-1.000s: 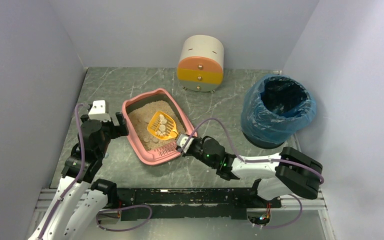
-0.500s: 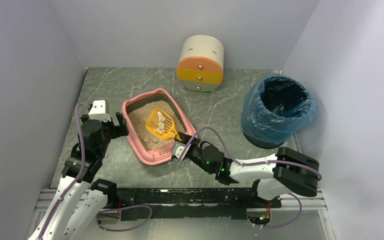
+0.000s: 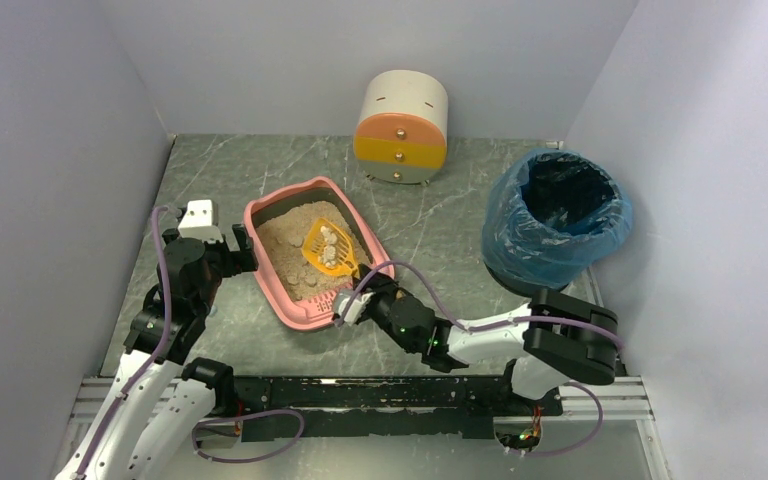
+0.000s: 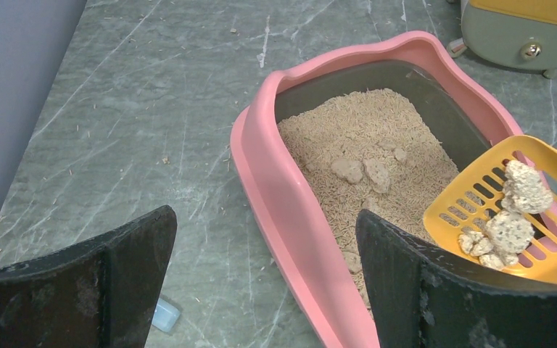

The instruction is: Clean the litter box

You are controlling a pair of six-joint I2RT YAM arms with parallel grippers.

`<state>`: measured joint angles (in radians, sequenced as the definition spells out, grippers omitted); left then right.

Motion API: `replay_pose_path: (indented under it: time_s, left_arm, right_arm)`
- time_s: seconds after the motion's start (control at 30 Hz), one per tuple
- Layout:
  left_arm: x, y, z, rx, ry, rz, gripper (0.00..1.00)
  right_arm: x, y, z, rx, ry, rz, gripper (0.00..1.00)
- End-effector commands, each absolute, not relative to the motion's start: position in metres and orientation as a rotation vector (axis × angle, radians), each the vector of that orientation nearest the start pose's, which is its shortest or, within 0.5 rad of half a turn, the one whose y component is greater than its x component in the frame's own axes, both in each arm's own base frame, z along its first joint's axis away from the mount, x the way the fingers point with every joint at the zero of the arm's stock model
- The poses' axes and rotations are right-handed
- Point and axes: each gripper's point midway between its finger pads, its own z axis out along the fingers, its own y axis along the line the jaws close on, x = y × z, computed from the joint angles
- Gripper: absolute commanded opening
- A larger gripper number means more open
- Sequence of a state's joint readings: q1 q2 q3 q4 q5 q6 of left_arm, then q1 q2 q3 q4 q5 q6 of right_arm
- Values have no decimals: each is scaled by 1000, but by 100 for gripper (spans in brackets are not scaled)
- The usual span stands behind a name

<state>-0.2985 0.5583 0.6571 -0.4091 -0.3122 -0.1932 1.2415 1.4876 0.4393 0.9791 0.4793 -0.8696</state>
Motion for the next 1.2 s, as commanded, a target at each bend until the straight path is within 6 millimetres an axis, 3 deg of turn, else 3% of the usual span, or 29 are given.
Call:
replay_pose_path:
  time_s: [0.0, 0.17, 0.33, 0.73, 0.83, 0.9, 1.07, 1.17]
  left_arm:
    - [258, -32, 232, -101, 1833, -50, 98]
    - [257, -31, 232, -103, 1828, -52, 98]
    - [257, -32, 233, -102, 1827, -58, 98]
    - [256, -35, 235, -104, 1826, -81, 98]
    - [255, -36, 237, -105, 1828, -92, 98]
    - [255, -36, 237, -104, 1827, -92, 98]
    - [255, -35, 235, -99, 1819, -84, 98]
    - [255, -34, 235, -100, 1819, -78, 98]
  right_arm:
    - [235, 344, 172, -1036, 1239, 59, 0]
    - [245, 352, 173, -880, 1502, 381, 0]
    - [251, 354, 170, -820, 1630, 529, 0]
    - [264, 343, 195, -760, 1690, 421, 0]
    - [260, 350, 188, -804, 1757, 439, 0]
    - [262, 345, 185, -778, 1797, 408, 0]
    - [263, 346, 187, -776, 1784, 420, 0]
    - [269, 343, 203, -721, 1780, 398, 0]
